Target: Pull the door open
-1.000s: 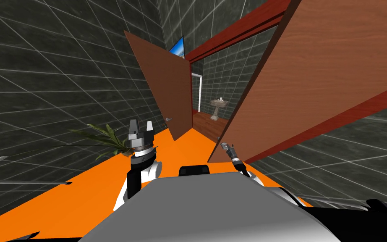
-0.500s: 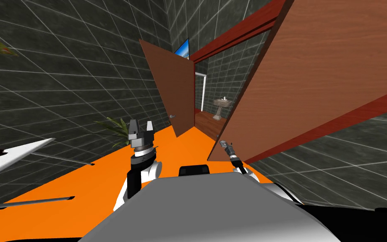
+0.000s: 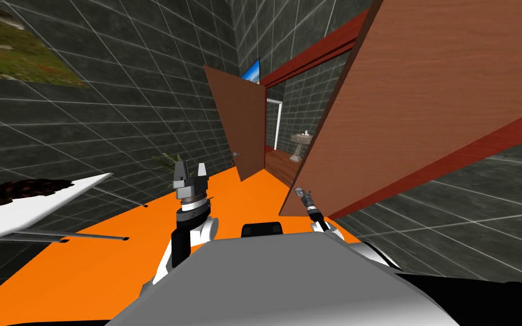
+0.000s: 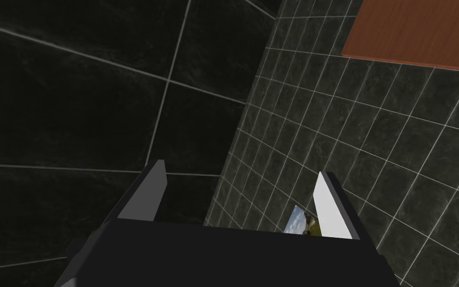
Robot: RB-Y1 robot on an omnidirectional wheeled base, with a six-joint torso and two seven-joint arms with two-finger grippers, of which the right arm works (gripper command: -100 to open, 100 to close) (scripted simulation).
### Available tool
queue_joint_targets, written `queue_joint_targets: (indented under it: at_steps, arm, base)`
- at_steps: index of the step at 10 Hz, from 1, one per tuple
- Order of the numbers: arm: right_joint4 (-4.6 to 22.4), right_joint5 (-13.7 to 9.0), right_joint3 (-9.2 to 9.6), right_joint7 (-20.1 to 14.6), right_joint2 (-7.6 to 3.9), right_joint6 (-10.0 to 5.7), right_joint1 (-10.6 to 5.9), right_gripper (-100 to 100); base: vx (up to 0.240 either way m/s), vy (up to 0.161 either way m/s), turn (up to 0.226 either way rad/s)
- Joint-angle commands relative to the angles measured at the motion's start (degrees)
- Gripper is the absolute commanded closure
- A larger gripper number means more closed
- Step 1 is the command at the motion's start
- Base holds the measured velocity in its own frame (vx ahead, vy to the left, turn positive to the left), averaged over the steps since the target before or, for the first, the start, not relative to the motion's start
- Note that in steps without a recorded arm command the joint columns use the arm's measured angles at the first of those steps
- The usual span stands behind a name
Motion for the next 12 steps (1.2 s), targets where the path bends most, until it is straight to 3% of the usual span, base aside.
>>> queue_joint_targets:
  at_steps: [1, 4, 12]
  arm:
    - [0.9, -1.3, 0.85, 0.7, 0.28, 0.18, -1.14, 100]
    - [1.0, -0.8, 0.55, 0.4, 0.08, 0.01, -0.77, 100]
    - [-3.9, -0.7, 0.79, 0.6, 0.18, 1.68, 2.05, 100]
  base:
    - [-0.159, -0.029, 0.097]
    - [-0.134, -0.033, 0.095]
    - [-0.204, -0.078, 0.182]
